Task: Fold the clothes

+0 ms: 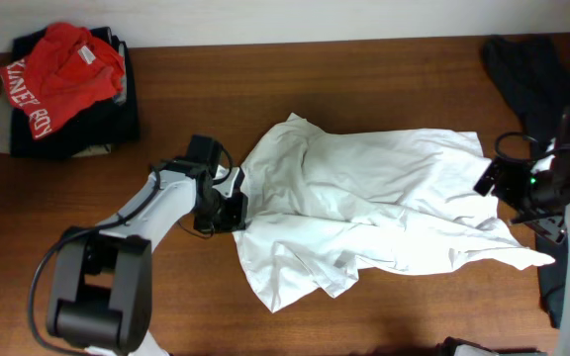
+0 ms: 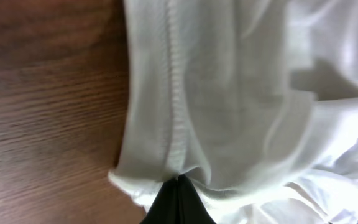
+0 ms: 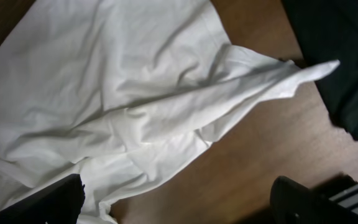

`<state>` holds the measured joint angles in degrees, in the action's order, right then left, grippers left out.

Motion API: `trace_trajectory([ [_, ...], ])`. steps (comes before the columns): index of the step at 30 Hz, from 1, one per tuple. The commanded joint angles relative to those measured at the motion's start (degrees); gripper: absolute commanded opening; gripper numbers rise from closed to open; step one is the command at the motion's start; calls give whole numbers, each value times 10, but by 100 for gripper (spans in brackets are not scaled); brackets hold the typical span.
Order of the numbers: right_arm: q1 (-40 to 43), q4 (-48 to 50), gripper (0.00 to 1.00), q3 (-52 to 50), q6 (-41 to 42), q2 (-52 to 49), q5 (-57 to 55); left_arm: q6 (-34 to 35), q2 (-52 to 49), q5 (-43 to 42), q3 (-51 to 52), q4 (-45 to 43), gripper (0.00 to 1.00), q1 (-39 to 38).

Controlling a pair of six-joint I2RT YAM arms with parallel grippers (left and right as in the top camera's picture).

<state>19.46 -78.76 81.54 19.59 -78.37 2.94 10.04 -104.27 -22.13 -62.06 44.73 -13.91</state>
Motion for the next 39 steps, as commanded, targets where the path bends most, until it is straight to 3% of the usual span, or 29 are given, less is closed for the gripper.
trace_trajectory([
  [1,-14,2,99,10,10,-7,1,-8,-37,-6,2,5,1,0],
  [5,-15,2,99,10,10,-16,1,29,-50,23,2,14,1,2],
  [10,-15,2,99,10,10,-18,1,71,-50,123,2,44,1,23],
  [26,-15,2,99,10,10,-18,1,76,-50,192,-12,81,1,204],
  [34,-15,2,99,10,10,-18,1,118,-49,203,-90,146,1,332],
  [39,-15,2,99,10,10,-18,1,131,-26,198,-148,180,1,374],
])
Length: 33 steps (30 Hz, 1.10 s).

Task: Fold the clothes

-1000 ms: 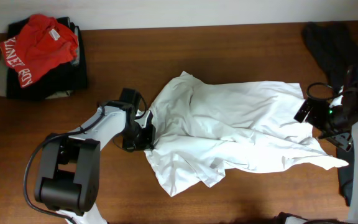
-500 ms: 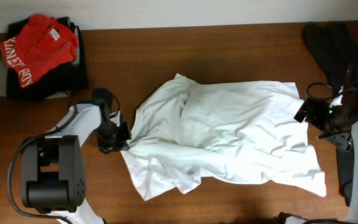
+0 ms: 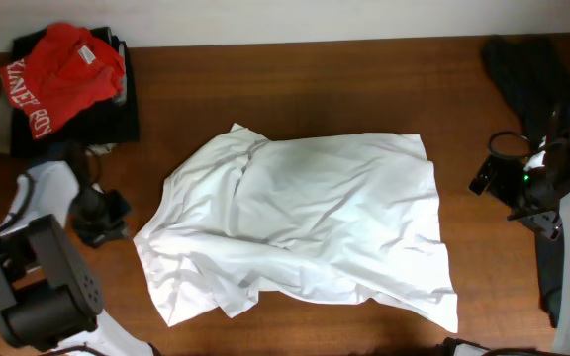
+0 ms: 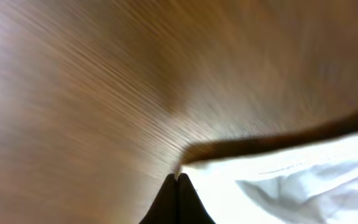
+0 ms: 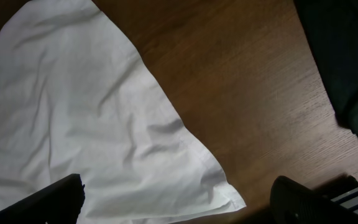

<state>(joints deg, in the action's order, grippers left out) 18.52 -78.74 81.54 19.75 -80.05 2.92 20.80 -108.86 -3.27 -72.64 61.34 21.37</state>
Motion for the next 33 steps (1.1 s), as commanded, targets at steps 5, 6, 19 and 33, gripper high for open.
trace_trajectory([
  [5,-5,2,99,10,9,-2,1,10,95,-18,-73,15,1,-8],
  [6,-5,2,99,10,9,-2,1,-12,120,-41,-73,0,1,-32],
  [19,-5,2,99,10,9,-2,1,-72,49,-53,-73,-91,1,-202],
  [33,-5,101,99,10,33,-2,79,-99,-60,-41,-73,-134,1,-201],
])
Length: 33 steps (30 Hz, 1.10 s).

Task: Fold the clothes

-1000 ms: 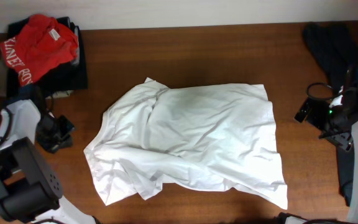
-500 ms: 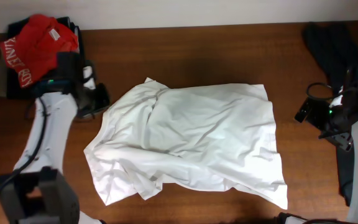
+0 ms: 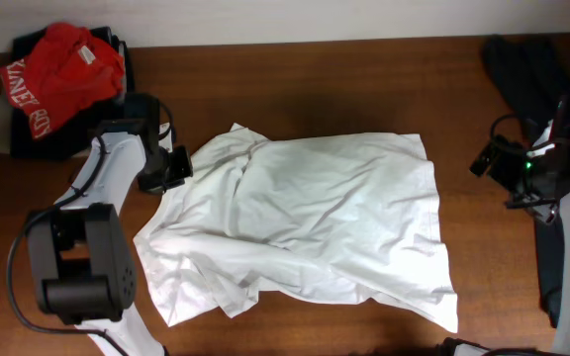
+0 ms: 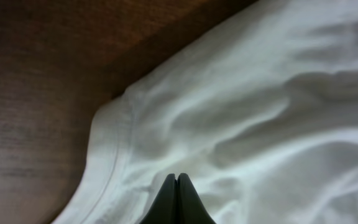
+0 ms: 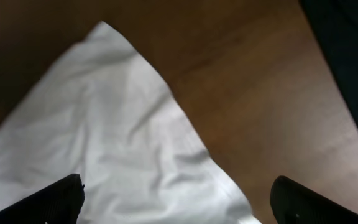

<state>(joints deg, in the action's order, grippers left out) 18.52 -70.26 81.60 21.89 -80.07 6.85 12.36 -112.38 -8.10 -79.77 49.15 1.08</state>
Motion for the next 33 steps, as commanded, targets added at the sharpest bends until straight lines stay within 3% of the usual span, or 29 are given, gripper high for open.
trace_trajectory([
  [1,-5,21,99,9,11,-2,51,-14,-30,14,-2,-20,1,3],
  [6,-33,43,99,6,9,-19,82,-14,-35,17,-2,-42,1,3],
  [11,-111,75,99,-4,63,-67,82,-14,-42,18,-2,-41,1,3],
  [17,-200,119,100,-5,54,-147,46,-14,-42,19,-2,-37,1,3],
  [18,-210,123,96,-5,54,-161,27,-14,-42,19,-1,-35,1,3],
  [19,-219,128,84,-5,54,-175,10,-14,-42,19,-1,-32,1,3],
  [22,-224,146,63,-5,54,-198,2,-14,-42,20,-2,-32,1,3],
  [24,-224,169,42,-5,54,-210,2,-14,-42,33,-1,-33,1,3],
  [28,-224,215,16,-5,54,-225,2,-14,-43,52,-1,-33,1,3],
  [33,-224,246,7,-5,54,-243,2,-13,-43,64,-1,-35,1,9],
])
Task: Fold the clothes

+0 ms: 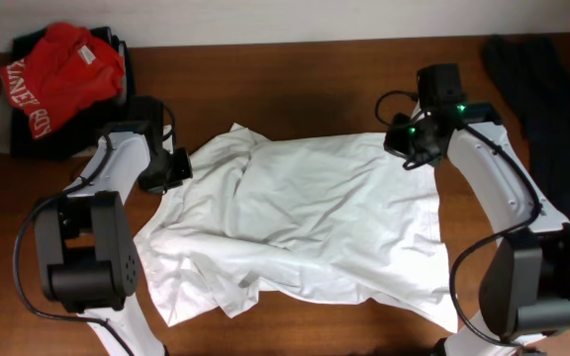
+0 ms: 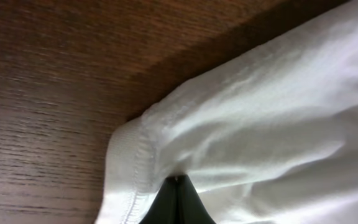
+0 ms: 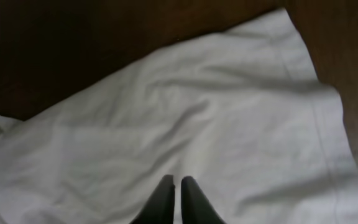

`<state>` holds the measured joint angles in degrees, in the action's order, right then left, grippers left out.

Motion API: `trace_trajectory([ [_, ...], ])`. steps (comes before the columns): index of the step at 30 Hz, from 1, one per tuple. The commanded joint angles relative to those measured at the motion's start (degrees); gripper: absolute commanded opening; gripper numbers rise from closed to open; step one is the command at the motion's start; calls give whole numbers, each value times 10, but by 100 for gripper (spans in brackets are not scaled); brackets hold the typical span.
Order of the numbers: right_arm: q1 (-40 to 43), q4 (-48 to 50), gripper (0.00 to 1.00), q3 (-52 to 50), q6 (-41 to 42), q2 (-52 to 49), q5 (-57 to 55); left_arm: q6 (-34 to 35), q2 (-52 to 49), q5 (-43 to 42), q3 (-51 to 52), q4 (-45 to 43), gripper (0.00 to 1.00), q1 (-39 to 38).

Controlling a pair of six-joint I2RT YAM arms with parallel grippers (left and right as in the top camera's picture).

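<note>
A white shirt (image 1: 305, 218) lies spread and wrinkled across the middle of the brown table (image 1: 295, 79). My left gripper (image 1: 174, 170) is at the shirt's far left sleeve. In the left wrist view its fingers (image 2: 178, 179) are pressed together with a fold of the sleeve by the hem (image 2: 135, 162) at their tips. My right gripper (image 1: 411, 148) is over the shirt's far right corner. In the right wrist view its tips (image 3: 178, 180) stand nearly together on the white cloth (image 3: 229, 124), with a crease running to them.
A pile of folded clothes with a red shirt (image 1: 62, 69) on top sits at the far left corner. A dark garment (image 1: 532, 69) lies at the far right corner. Bare wood runs along the far edge and the front left.
My right gripper was open beside the table's right edge; now it is on the shirt's far right corner with its fingers brought together. The left gripper has barely shifted on the sleeve.
At first my left gripper was shut on the left edge of the shirt, which lay bunched toward the right. Then the shirt lay flatter and further left, with the left gripper off to its left. Then that gripper was at the far left sleeve; now the right holds the far right corner.
</note>
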<state>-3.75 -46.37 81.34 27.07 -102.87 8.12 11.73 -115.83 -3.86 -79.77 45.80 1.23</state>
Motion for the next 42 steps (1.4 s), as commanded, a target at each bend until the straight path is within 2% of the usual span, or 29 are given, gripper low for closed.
trace_trajectory([
  [1,-1,9,7,-2,2,-22,-11,-7,-9,23,-1,-2,1,8],
  [10,-1,77,4,-3,2,-102,-13,-7,-9,22,-1,-13,1,12],
  [21,0,93,4,-4,2,-130,-39,-7,-50,-16,-1,-21,1,12],
  [31,8,96,4,-4,7,-174,-48,7,-69,13,-1,-37,1,16],
  [42,32,108,4,-4,7,-200,-57,19,-69,33,-1,-52,1,71],
])
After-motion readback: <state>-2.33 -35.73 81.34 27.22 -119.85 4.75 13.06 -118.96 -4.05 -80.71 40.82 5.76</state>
